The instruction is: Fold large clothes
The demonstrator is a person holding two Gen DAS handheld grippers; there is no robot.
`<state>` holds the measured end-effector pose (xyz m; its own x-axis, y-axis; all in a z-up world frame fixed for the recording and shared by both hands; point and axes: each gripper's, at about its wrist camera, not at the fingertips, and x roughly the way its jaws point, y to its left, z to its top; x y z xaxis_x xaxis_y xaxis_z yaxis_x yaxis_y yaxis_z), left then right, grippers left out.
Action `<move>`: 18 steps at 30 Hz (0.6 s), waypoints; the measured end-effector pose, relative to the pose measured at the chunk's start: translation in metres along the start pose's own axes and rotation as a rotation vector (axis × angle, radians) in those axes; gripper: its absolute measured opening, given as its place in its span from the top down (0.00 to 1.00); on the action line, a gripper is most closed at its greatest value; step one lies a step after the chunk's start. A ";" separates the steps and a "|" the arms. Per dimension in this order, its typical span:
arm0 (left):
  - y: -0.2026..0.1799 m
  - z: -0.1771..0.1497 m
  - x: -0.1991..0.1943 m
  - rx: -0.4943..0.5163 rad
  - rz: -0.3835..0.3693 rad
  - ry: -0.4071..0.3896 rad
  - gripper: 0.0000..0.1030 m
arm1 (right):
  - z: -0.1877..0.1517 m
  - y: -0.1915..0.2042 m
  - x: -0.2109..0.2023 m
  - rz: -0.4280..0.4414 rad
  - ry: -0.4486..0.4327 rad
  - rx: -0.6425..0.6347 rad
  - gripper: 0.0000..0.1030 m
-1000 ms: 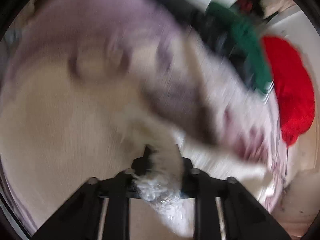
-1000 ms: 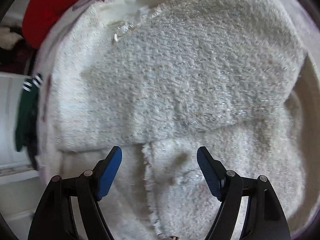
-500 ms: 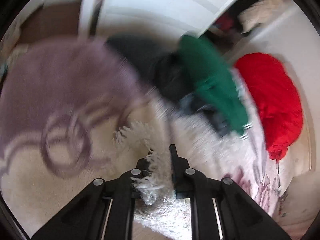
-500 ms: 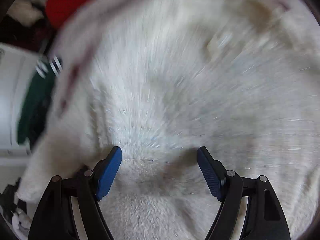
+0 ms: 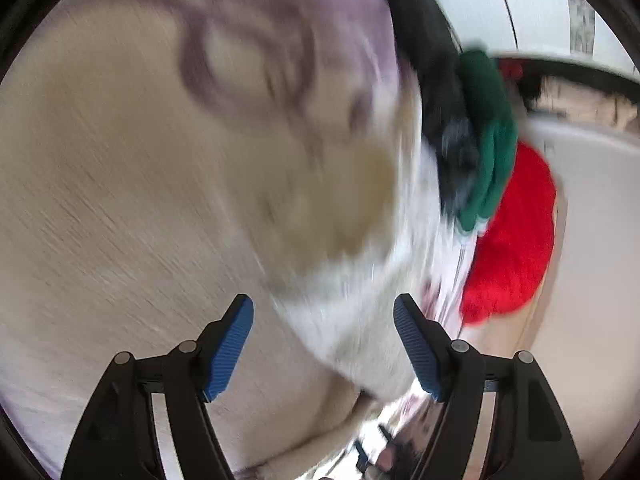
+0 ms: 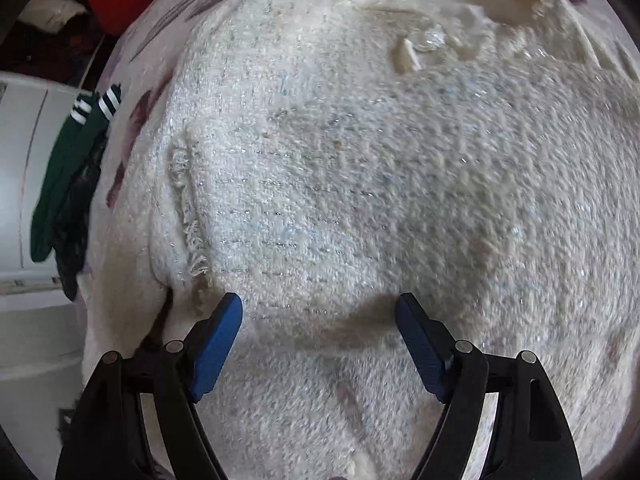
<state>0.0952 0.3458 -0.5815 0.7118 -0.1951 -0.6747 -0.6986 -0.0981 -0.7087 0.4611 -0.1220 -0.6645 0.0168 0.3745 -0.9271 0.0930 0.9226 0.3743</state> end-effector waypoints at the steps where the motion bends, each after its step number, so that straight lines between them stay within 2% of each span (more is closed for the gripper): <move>1: -0.005 -0.005 0.016 0.010 0.012 0.014 0.31 | 0.001 -0.011 -0.006 0.007 -0.001 0.020 0.22; 3: -0.015 -0.006 0.042 0.021 0.043 -0.003 0.31 | -0.003 -0.026 -0.015 0.007 -0.012 0.062 0.22; 5: -0.028 -0.002 0.059 -0.006 0.129 -0.092 0.32 | -0.004 -0.038 -0.027 -0.048 -0.047 0.078 0.22; 7: -0.045 -0.001 0.060 -0.015 0.154 -0.180 0.34 | 0.000 -0.041 -0.037 -0.124 -0.079 0.060 0.22; 9: -0.072 0.003 0.058 0.056 0.211 -0.246 0.90 | 0.008 -0.043 -0.044 -0.149 -0.084 0.044 0.22; 10: -0.088 0.007 0.056 0.104 0.241 -0.267 0.90 | 0.010 -0.046 -0.046 -0.135 -0.087 0.045 0.22; 13: -0.121 0.012 0.042 0.185 0.205 -0.330 0.91 | 0.016 -0.056 -0.049 -0.128 -0.093 0.047 0.22; 16: -0.162 0.006 0.028 0.328 0.199 -0.366 0.91 | 0.028 -0.066 -0.055 -0.125 -0.118 0.064 0.22; 18: -0.192 -0.009 0.023 0.462 0.221 -0.396 0.91 | 0.037 -0.059 -0.043 -0.141 -0.080 0.015 0.21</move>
<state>0.2452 0.3511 -0.4588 0.5890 0.2210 -0.7773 -0.7917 0.3506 -0.5002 0.4913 -0.1962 -0.6478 0.0811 0.2318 -0.9694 0.1146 0.9640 0.2401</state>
